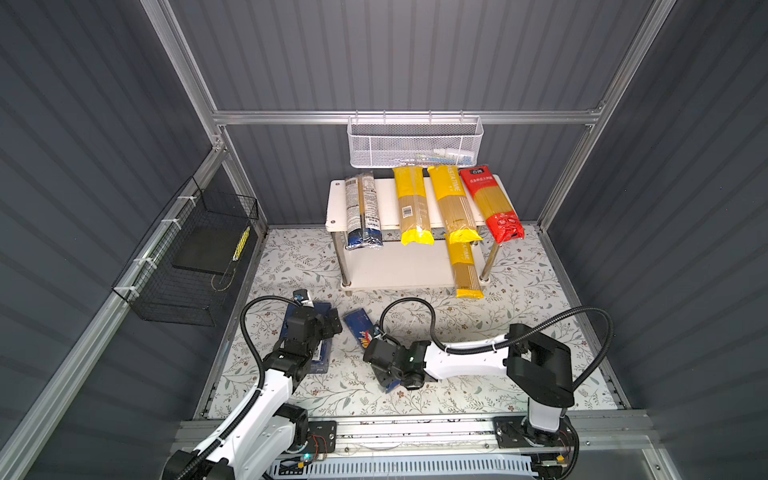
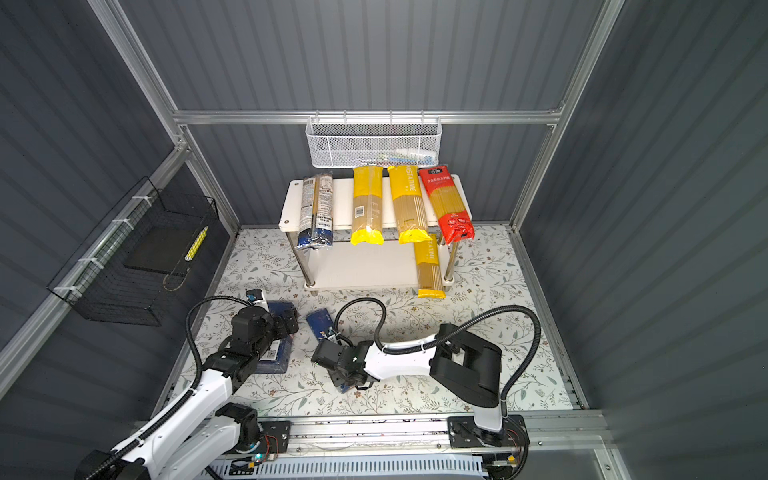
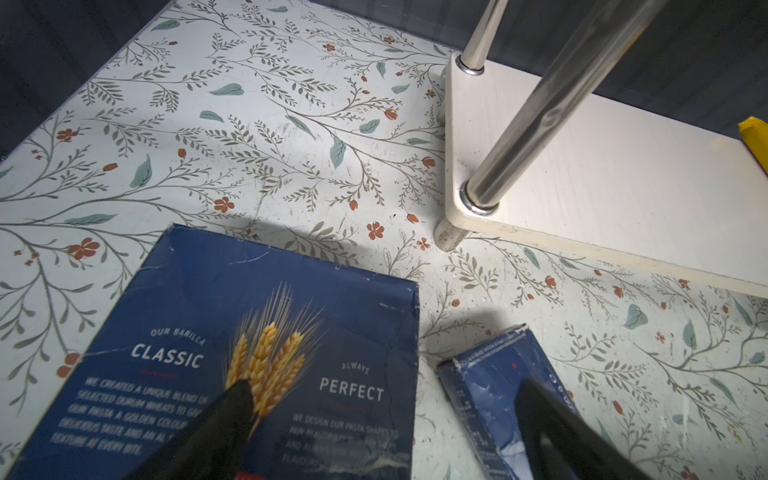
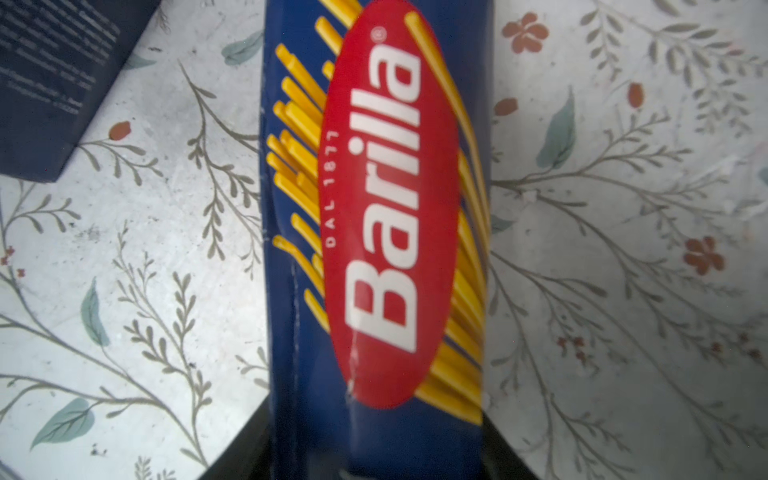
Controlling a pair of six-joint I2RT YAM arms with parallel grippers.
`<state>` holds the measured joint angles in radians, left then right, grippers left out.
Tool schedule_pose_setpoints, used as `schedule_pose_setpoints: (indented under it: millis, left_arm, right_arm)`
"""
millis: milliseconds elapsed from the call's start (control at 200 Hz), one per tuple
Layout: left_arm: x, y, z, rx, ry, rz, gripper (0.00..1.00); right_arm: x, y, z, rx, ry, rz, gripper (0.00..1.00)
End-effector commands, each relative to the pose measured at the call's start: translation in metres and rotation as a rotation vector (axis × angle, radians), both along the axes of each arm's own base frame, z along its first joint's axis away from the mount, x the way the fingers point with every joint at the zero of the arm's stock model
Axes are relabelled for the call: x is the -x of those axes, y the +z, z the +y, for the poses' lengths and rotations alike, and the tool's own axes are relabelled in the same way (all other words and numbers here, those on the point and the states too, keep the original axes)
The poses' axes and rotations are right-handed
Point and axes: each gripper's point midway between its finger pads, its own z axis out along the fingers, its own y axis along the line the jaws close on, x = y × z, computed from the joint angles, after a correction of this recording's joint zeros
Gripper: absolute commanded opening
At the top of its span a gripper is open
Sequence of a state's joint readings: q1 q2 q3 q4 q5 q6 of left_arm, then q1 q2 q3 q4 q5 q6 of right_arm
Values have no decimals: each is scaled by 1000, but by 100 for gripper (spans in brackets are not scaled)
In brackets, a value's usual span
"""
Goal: Place and organize the pasta boxes and bags onto the shelf
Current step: 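Drag the spaghetti box with the right gripper toward the shelf front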
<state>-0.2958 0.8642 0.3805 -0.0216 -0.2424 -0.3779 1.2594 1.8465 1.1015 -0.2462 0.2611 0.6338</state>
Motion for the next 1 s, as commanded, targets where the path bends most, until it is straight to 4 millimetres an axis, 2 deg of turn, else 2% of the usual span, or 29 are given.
schedule_pose_setpoints:
  millis: [0, 325, 755, 996]
  left_arm:
    - [-2, 7, -1, -5, -10, -22, 99]
    - [-2, 7, -1, -6, -11, -22, 99]
    - [-2, 8, -3, -3, -19, -22, 99]
    - [-2, 8, -3, -4, -20, -25, 99]
  right_arm:
    - [-17, 31, 10, -125, -64, -67, 51]
    - [-24, 59, -14, -233, -134, -132, 45]
    - [-46, 93, -66, -234, -249, -245, 45]
    - [-70, 115, -102, -232, -325, -298, 46]
